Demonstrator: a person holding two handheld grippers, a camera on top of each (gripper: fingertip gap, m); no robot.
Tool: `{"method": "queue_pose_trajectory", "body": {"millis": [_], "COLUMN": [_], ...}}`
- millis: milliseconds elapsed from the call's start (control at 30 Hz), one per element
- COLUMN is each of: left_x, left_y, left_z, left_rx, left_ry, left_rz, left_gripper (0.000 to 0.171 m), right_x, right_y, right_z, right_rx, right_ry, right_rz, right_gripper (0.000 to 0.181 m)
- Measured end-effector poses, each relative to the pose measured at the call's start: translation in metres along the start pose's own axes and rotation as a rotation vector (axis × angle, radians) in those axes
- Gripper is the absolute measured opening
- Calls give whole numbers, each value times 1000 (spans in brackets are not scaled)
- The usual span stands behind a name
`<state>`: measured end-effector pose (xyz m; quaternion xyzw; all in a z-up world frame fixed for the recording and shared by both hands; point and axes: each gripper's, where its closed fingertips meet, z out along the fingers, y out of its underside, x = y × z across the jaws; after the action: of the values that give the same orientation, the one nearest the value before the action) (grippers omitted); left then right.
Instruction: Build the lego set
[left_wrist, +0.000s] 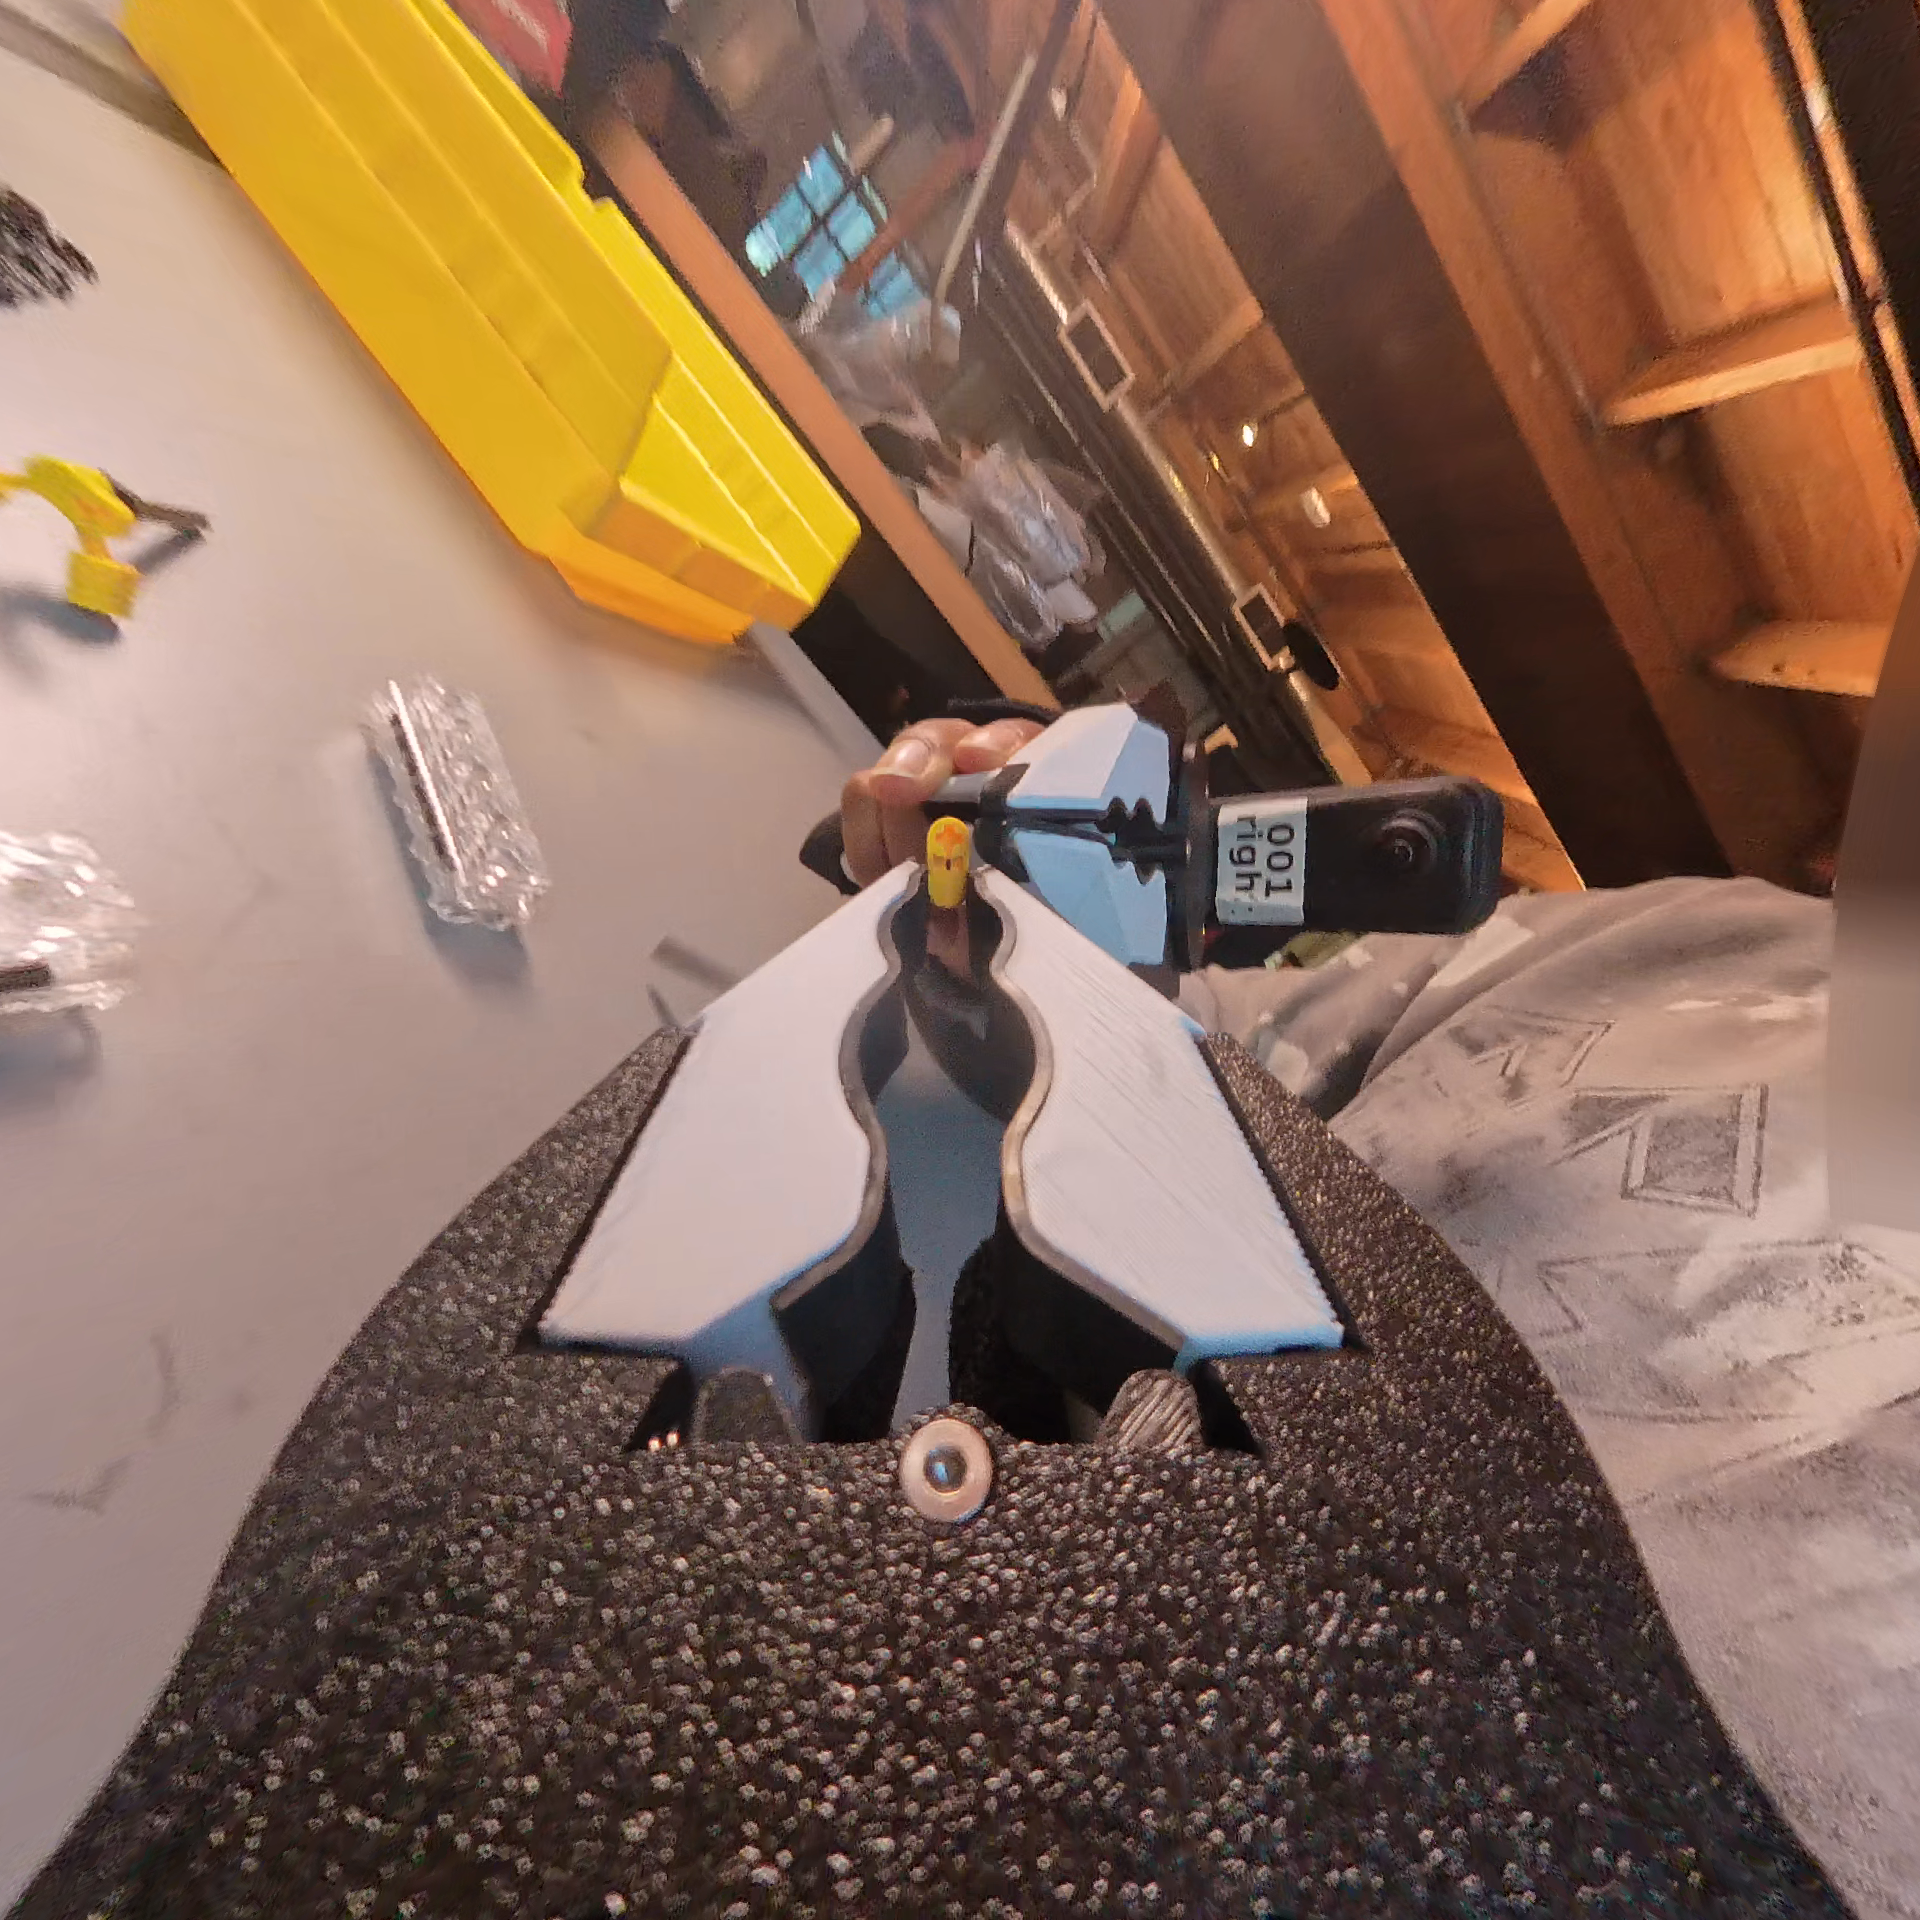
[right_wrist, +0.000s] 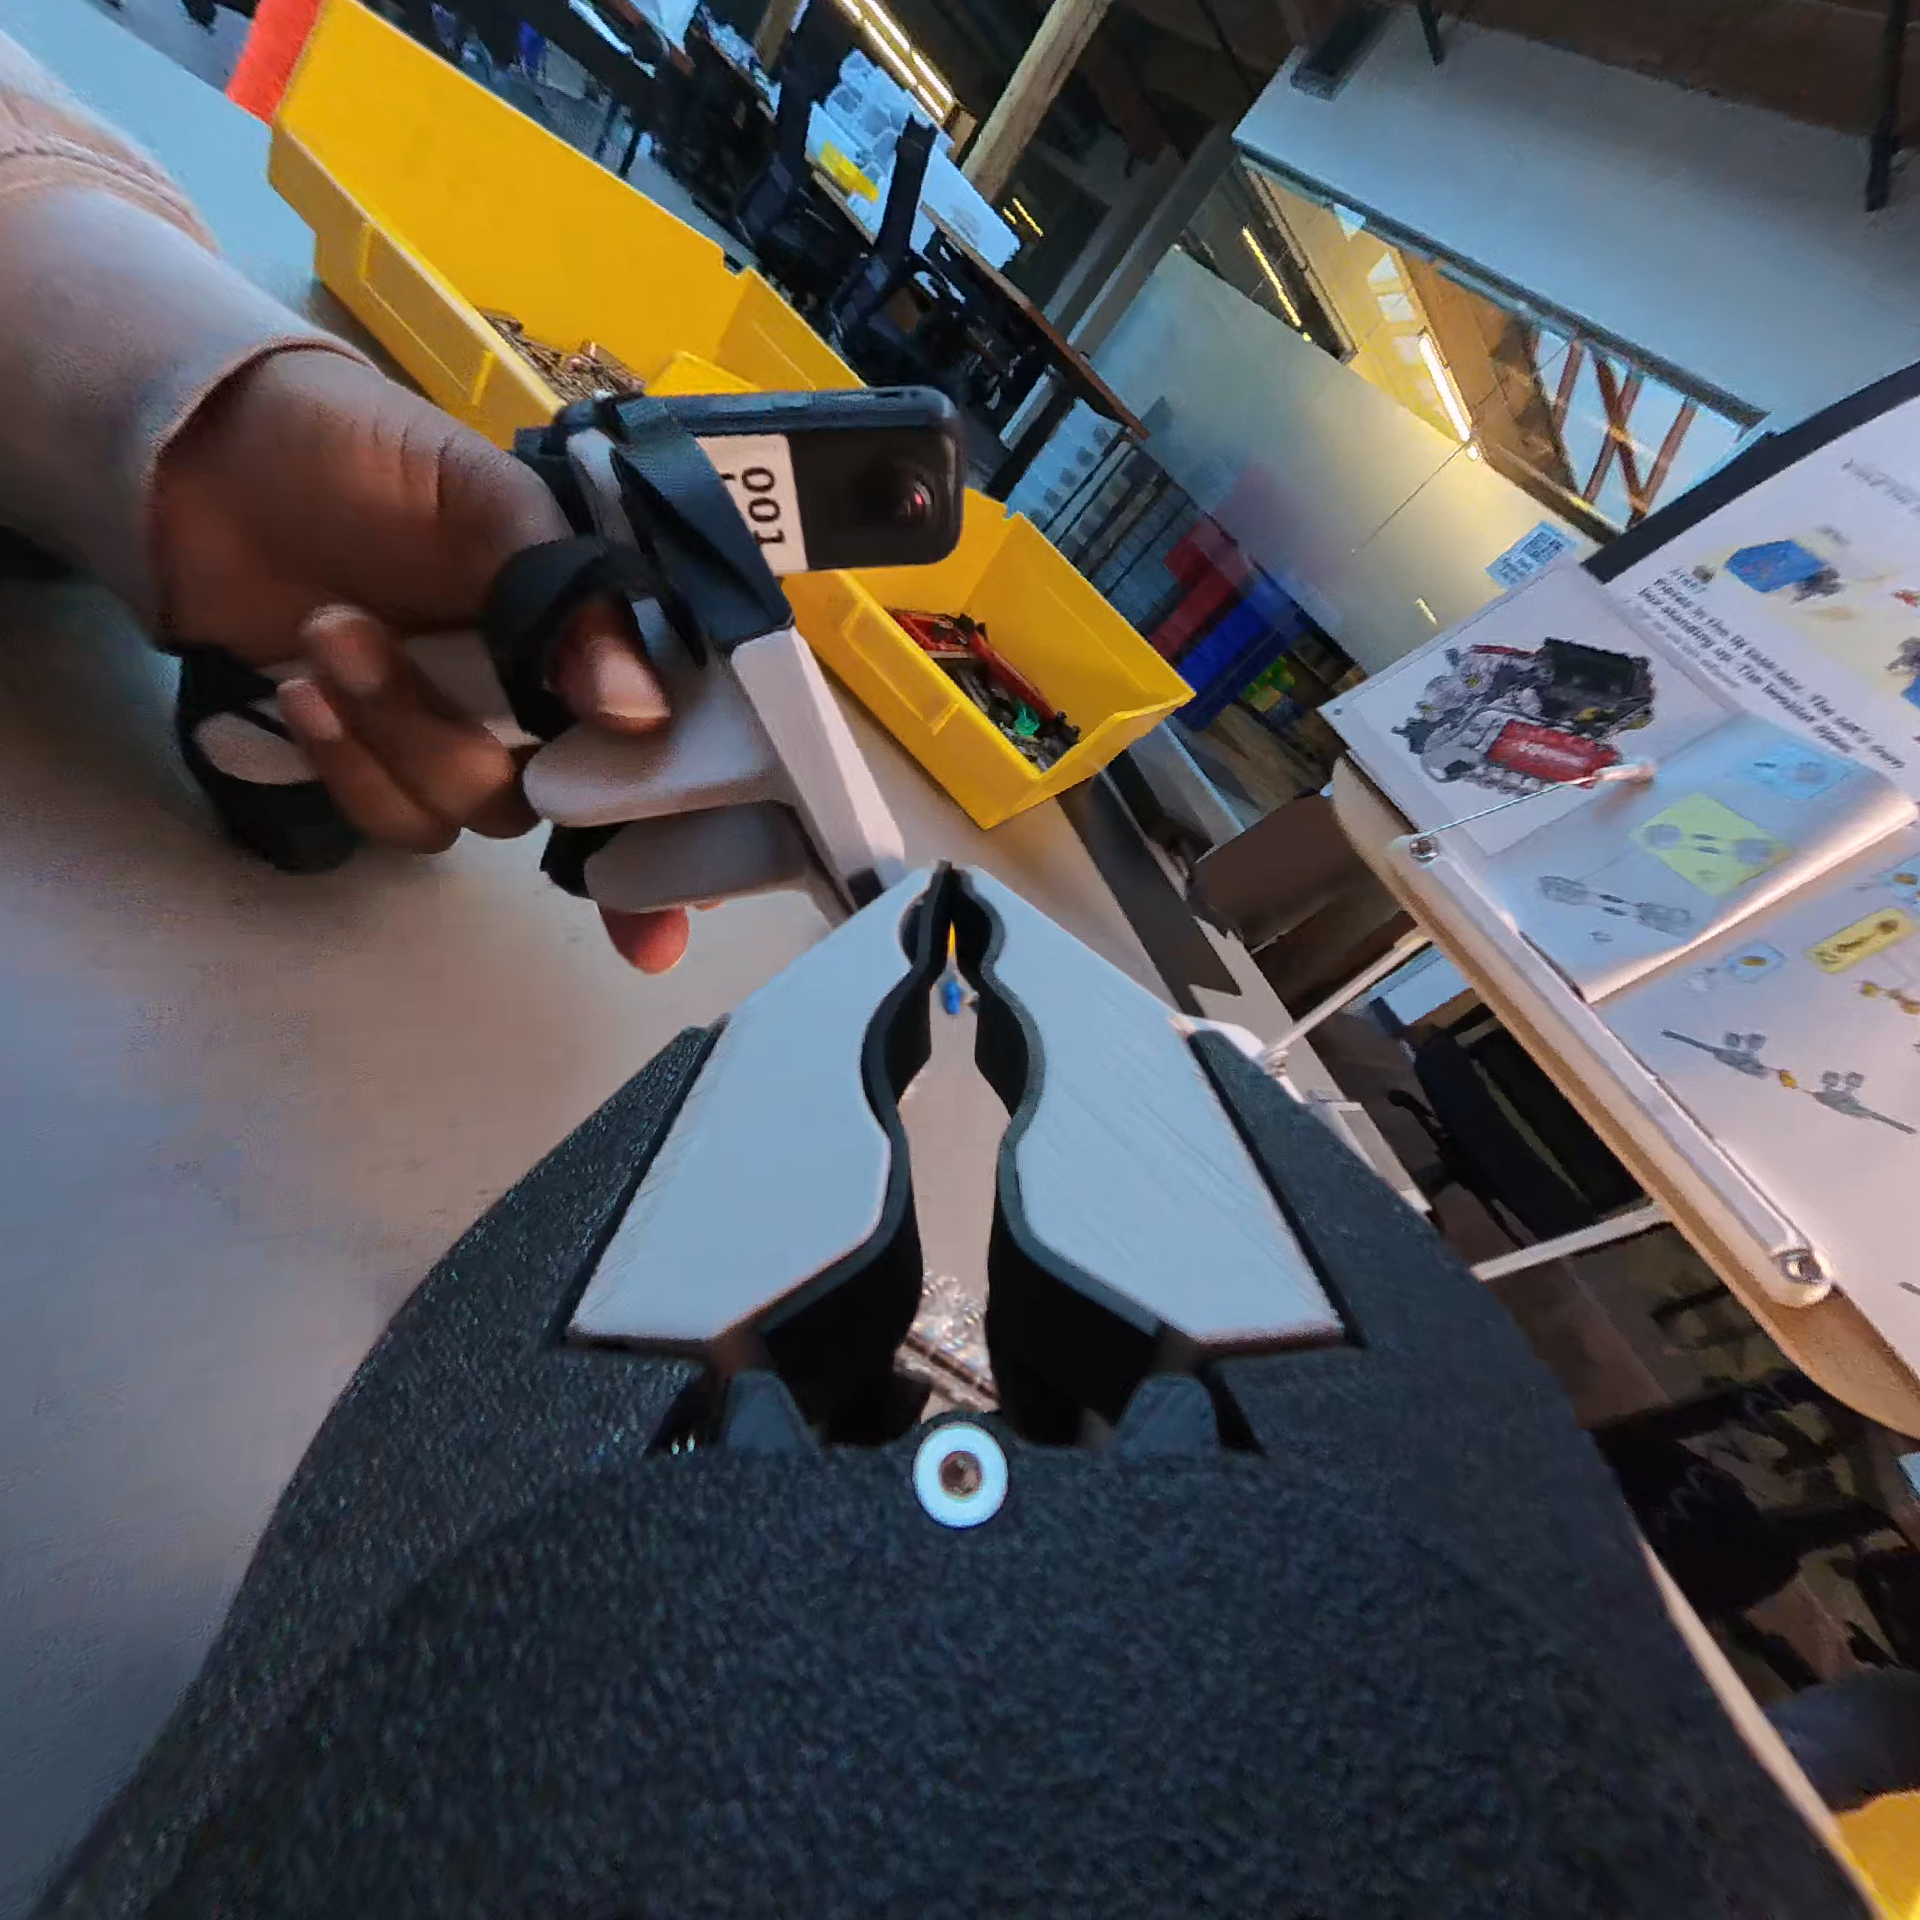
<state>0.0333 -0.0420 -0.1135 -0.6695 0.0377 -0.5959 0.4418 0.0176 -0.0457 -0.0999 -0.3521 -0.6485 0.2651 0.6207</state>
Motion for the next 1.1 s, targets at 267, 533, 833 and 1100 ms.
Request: {"method": "queue_pose_trajectory", "body": {"millis": [267,533,833,1100], "left_x": [-17,-25,-31,-31], "left_y": [-19,-19,-21,-19], "left_z": [-17,-19,-22,-23], "left_rx": [32,40,55,50], "left_ry": [-94,-119,-135,-141], "left_rz": [36,12,-12,-9], "left_gripper": [7,7,7,7], "right_x": [22,54,65,88], "right_y": [15,26,31,47], "right_z": [-10,-19,-21,-37], "right_rx": [-11,16,29,-61], "right_ry": [46,120,144,110], "right_rz": [126,290,356,361], "right_gripper": [0,0,0,10]}}
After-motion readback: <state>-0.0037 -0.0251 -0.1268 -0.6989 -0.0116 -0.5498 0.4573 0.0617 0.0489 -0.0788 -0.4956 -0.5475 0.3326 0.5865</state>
